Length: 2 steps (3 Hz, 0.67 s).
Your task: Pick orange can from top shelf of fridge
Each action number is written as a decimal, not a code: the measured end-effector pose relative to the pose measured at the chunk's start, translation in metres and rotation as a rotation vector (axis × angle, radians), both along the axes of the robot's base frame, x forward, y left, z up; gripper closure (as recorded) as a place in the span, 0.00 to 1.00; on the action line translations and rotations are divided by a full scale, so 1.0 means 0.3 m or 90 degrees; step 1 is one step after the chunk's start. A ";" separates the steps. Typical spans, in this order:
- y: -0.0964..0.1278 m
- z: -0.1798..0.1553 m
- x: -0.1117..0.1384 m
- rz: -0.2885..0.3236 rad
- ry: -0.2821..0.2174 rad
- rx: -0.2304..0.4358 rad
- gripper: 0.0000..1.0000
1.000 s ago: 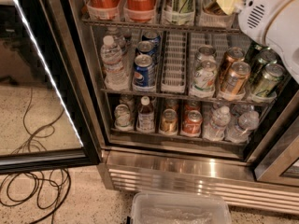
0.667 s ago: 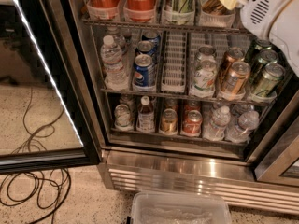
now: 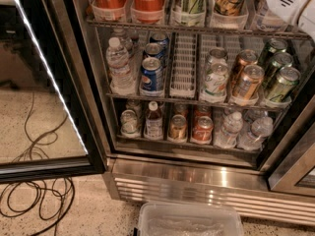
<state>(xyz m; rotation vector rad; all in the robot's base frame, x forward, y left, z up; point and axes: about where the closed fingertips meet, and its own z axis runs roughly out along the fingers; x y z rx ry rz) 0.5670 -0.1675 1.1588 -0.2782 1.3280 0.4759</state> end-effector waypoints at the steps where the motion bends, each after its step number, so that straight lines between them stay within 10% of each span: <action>1: 0.021 -0.024 -0.057 0.070 0.033 0.009 1.00; 2: 0.052 -0.092 -0.135 0.159 0.089 0.020 1.00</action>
Offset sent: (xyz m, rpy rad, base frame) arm -0.0863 0.0325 -0.0586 0.0304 0.2674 0.4881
